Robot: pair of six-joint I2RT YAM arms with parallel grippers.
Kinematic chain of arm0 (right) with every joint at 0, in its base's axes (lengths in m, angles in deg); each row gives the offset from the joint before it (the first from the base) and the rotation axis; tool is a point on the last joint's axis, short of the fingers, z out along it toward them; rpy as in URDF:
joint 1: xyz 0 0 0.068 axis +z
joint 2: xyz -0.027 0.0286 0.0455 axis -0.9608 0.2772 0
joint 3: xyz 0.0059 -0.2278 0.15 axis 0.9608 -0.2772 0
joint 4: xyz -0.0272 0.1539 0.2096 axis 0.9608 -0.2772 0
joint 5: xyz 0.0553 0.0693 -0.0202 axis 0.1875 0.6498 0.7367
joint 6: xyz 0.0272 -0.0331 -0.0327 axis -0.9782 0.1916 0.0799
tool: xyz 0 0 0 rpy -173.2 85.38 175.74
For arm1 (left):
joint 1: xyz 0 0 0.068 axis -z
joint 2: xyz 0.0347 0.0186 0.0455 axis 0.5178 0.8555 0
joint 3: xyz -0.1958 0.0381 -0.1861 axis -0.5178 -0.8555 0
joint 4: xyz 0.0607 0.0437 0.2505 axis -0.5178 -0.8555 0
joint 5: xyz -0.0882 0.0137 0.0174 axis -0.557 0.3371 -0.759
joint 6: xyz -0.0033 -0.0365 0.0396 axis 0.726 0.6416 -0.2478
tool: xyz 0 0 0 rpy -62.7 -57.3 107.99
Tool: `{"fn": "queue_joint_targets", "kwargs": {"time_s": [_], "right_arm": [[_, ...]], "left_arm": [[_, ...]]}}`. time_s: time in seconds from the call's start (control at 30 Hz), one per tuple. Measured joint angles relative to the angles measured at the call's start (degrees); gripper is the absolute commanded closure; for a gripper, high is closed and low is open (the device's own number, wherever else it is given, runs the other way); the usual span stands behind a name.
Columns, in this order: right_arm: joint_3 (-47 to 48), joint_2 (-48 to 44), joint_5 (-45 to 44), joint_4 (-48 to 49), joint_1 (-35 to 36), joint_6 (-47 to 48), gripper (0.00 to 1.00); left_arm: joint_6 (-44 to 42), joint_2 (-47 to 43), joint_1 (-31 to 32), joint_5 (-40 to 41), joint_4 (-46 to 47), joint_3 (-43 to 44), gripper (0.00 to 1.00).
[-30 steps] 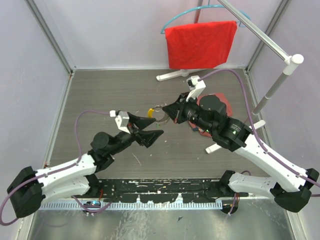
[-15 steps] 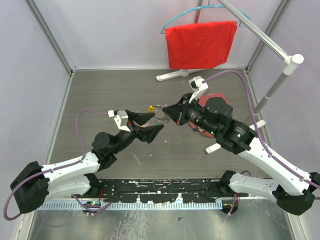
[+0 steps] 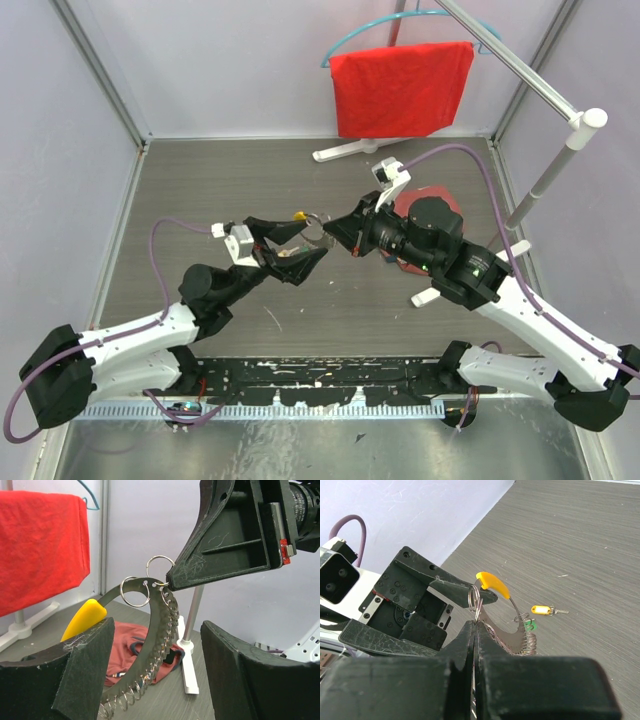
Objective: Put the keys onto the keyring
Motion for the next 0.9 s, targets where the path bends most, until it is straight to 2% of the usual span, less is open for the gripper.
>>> {"fn": "queue_joint_targets", "kwargs": {"time_s": [0.3, 0.9], "right_arm": [[-0.1, -0.3, 0.2, -0.1, 0.0, 0.4, 0.99], [-0.1, -0.3, 0.7, -0.4, 0.0, 1.0, 0.99]], "left_arm": [[-1.3, -0.3, 0.0, -0.4, 0.7, 0.0, 0.30], [1.0, -0.3, 0.0, -0.1, 1.5, 1.5, 0.54]]}}
